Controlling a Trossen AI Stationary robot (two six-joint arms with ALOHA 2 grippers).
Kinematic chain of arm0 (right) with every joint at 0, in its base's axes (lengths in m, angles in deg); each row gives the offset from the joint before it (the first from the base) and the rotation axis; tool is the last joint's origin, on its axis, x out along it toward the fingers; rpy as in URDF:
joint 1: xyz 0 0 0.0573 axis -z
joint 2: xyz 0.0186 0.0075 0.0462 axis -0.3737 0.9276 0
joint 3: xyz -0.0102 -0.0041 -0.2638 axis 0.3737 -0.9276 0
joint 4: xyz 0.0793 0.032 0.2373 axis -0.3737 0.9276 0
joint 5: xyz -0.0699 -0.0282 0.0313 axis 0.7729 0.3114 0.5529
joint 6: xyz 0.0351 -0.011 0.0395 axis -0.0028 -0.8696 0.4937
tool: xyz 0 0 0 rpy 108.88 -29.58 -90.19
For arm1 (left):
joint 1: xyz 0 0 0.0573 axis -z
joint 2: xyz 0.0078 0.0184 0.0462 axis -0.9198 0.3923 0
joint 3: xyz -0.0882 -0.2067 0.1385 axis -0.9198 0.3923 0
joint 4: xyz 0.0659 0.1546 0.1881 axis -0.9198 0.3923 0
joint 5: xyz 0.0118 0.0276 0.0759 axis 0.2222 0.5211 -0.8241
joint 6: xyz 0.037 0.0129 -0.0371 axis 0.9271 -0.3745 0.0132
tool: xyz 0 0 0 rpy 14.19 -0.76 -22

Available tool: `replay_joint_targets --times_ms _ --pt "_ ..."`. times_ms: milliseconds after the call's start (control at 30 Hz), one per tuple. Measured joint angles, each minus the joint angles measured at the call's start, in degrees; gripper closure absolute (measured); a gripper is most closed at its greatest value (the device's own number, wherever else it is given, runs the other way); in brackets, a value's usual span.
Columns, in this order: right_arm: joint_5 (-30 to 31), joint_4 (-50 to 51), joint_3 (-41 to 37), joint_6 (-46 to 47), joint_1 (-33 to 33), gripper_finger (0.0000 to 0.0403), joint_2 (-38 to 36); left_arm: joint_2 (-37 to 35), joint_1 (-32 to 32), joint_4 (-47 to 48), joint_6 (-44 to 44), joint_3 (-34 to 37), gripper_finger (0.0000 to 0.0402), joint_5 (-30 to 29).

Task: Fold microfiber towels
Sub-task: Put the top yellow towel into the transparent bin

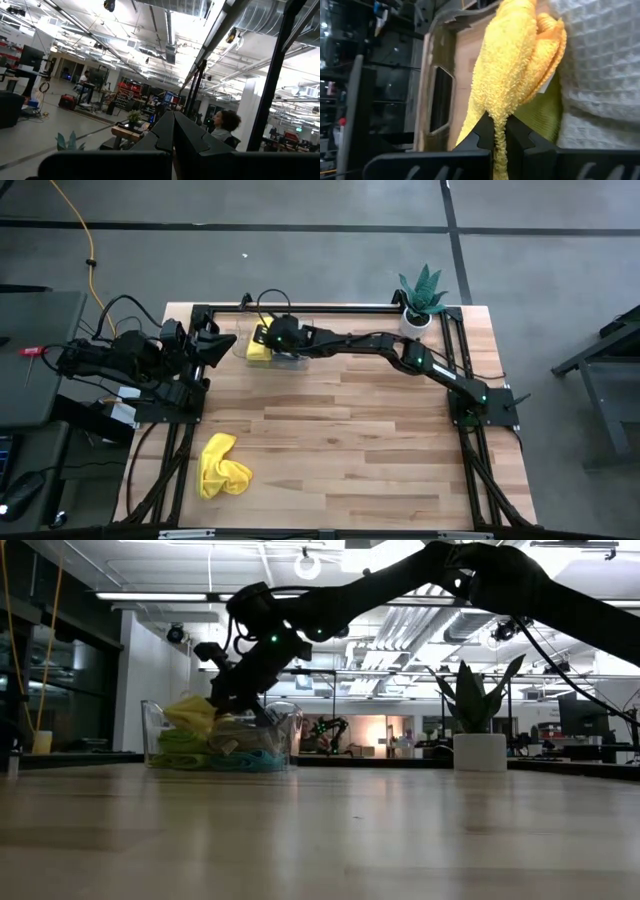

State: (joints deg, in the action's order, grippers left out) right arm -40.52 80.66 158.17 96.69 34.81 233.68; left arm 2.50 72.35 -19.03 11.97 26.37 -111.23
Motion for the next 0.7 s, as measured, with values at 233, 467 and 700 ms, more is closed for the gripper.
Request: replay_joint_targets --times_ms 233,467,700 --pt "-0.73 -2.58 0.0 -0.01 0.06 0.0374 0.0 0.0 -0.02 -0.01 0.0 0.0 0.0402 0.0" --pt "-1.22 -2.49 0.0 -0.46 0.63 0.0295 0.0 0.02 -0.02 -0.02 -0.02 0.0 0.0402 -0.04" --pt "-4.43 2.13 1.24 -5.38 2.6 0.0232 -0.14 0.01 -0.02 -0.02 -0.01 0.0 0.0401 -0.08"
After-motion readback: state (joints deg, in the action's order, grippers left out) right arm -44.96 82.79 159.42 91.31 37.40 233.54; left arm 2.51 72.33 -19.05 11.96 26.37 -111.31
